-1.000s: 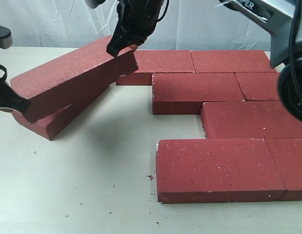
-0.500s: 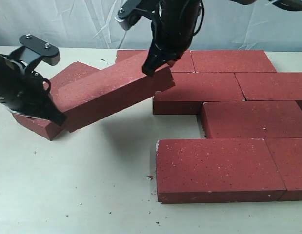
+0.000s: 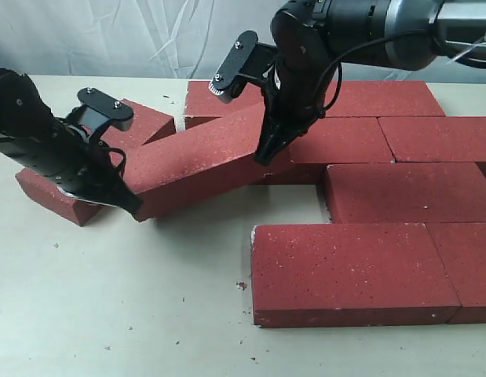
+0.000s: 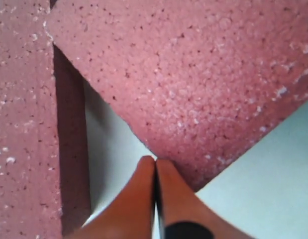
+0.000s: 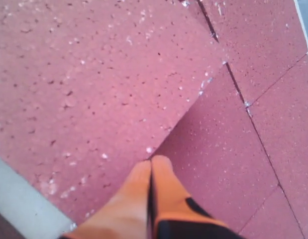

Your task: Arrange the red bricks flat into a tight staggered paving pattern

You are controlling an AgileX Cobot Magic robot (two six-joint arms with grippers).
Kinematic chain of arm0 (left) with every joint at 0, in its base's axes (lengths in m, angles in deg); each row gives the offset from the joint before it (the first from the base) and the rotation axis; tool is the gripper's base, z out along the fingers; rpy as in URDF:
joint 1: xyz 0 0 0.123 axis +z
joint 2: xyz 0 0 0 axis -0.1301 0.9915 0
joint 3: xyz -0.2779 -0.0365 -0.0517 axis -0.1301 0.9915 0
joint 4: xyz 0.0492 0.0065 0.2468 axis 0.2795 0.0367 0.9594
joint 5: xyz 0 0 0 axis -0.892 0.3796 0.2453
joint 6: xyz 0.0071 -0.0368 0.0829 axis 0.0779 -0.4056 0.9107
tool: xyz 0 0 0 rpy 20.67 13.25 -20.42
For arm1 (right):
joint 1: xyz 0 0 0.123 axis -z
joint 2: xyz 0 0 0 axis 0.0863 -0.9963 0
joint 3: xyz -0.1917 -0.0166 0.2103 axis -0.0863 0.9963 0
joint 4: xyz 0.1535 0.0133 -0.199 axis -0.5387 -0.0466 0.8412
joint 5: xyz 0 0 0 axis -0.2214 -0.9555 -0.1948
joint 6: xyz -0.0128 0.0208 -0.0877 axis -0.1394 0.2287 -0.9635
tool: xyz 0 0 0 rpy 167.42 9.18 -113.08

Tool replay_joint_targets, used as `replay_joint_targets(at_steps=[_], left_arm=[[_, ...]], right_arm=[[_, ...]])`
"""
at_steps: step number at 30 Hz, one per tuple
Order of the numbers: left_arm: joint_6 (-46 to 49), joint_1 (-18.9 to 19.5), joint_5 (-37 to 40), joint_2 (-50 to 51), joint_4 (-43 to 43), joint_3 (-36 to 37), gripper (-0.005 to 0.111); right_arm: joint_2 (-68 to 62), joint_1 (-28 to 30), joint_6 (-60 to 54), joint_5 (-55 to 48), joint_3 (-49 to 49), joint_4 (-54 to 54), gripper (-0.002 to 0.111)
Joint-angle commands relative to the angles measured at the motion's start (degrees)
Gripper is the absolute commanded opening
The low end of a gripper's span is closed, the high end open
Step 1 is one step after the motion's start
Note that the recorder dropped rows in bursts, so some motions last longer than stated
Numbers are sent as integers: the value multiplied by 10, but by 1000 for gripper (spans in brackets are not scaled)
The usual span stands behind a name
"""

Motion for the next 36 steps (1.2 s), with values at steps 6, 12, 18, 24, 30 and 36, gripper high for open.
replay_joint_targets(at_steps=[6,12,18,24,30,36], left_arm=[[0,17,-84,2,-56,-13,0],[0,44,-70,2,-36,-13,0],[0,54,-8,-20,-24,-13,0],[0,54,41,-46,64,-13,0],[8,54,43,-49,90,-13,0],[13,54,69,-49,103,-13,0]], right_arm=[[-69,-18,-5,182,6,-159,-1],[-72,-18,-5,181,6,-189,-1],[-72,-18,-9,156,6,-191,-1],[-52,-18,-9,96,6,-202,-1],[-39,-18,-12,80,6,-181,-1],[-39,-18,-12,93,6,-184,-1]])
